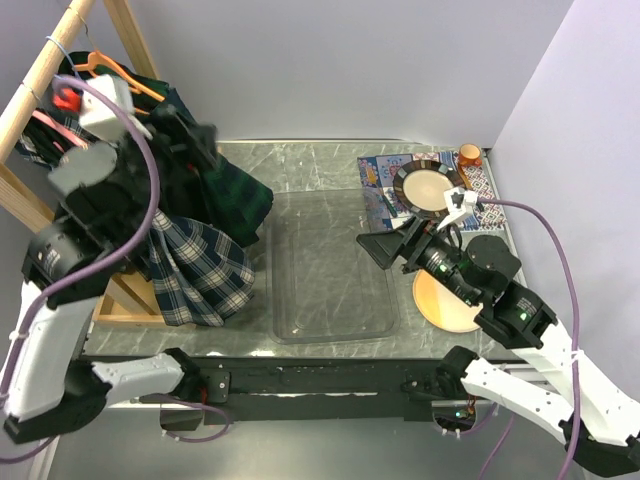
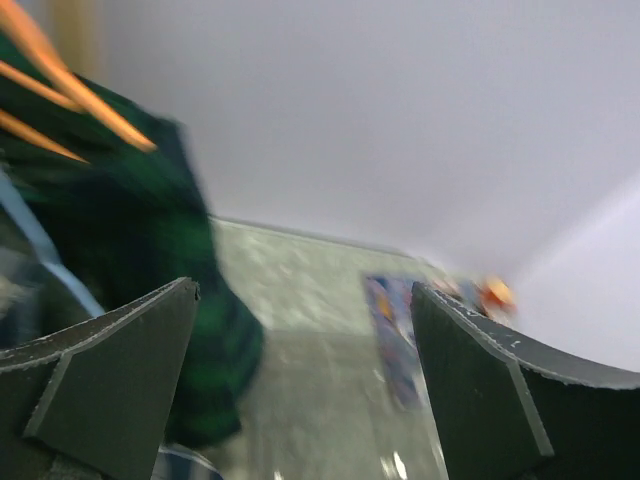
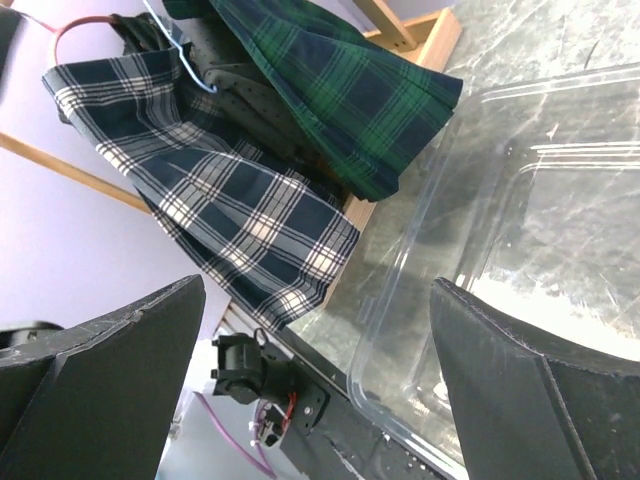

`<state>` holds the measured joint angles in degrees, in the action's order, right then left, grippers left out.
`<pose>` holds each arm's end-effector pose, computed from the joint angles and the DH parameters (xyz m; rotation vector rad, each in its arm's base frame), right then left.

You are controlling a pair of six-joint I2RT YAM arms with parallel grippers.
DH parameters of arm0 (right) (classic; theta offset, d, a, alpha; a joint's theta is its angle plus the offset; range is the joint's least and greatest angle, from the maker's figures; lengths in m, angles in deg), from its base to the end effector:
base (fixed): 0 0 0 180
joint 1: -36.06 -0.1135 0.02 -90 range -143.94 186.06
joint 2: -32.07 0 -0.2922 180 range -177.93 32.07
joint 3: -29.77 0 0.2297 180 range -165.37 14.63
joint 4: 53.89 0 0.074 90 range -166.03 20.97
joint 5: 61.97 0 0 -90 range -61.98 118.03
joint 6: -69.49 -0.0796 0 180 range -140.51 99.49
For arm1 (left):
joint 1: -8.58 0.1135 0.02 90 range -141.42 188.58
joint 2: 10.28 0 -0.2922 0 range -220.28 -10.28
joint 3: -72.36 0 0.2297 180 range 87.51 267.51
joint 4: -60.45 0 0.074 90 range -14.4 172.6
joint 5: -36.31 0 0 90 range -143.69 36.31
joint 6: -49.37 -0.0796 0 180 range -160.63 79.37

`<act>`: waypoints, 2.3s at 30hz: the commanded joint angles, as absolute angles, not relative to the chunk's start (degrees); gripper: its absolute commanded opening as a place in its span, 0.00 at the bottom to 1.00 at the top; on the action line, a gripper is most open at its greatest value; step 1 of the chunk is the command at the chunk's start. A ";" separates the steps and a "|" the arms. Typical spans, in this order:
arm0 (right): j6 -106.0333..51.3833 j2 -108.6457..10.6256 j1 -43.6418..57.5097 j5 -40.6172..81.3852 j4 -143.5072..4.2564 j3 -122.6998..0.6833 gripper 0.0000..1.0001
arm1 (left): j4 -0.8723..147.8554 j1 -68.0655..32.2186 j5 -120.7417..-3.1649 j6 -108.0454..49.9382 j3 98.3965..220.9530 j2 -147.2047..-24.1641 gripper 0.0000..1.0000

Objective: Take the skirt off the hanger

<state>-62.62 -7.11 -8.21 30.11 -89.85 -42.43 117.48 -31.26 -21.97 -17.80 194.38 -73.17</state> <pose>0.1019 0.0953 0.4154 -0.0028 1.7449 1.1112 0.1392 -0.0616 0.5759 -0.2143 1.5415 -0.4431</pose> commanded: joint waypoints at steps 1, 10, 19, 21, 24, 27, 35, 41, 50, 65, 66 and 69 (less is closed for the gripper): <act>-60.68 -6.95 -8.50 26.03 -82.23 -40.66 1.00 | 120.68 -31.41 -2.38 -25.92 204.54 -78.82 0.93; -58.22 -10.02 -8.50 20.99 -81.07 -43.29 0.94 | 112.17 -31.33 23.02 -40.01 207.22 -80.86 0.82; -60.94 -15.04 -8.59 15.28 -77.82 -45.15 0.88 | 41.41 -31.50 39.54 -102.91 178.92 -74.17 0.68; -61.20 -15.04 -8.50 15.63 -77.21 -44.53 0.88 | 42.02 -31.50 41.48 -105.31 179.17 -75.05 0.72; -60.15 -15.48 -8.50 15.63 -78.43 -45.48 0.88 | 27.10 -32.20 43.78 -116.87 177.16 -76.11 0.74; -59.10 -15.22 -8.50 16.42 -79.75 -46.28 0.88 | 32.69 -33.43 43.78 -113.77 177.07 -75.84 0.77; -58.65 -13.54 -8.50 18.44 -79.31 -44.61 0.89 | 22.01 -43.43 43.52 -120.16 178.38 -75.93 0.81; -59.80 -15.30 -8.59 17.92 -80.72 -46.19 0.89 | 57.80 -59.44 32.64 -84.26 193.34 -76.55 0.87; -61.20 -13.72 -8.67 19.41 -82.13 -47.07 0.89 | 54.11 -59.98 36.46 -91.20 189.64 -76.92 0.84; -62.87 -13.11 -10.08 20.64 -81.42 -46.02 0.87 | 38.26 -61.47 43.95 -97.65 166.09 -58.53 0.81; -62.96 -13.45 -10.17 20.64 -81.51 -46.19 0.87 | 38.42 -61.30 43.95 -97.06 165.99 -58.44 0.82; -62.87 -14.59 -10.78 20.73 -81.34 -47.33 0.86 | 51.93 -61.21 43.69 -86.79 167.83 -58.79 0.84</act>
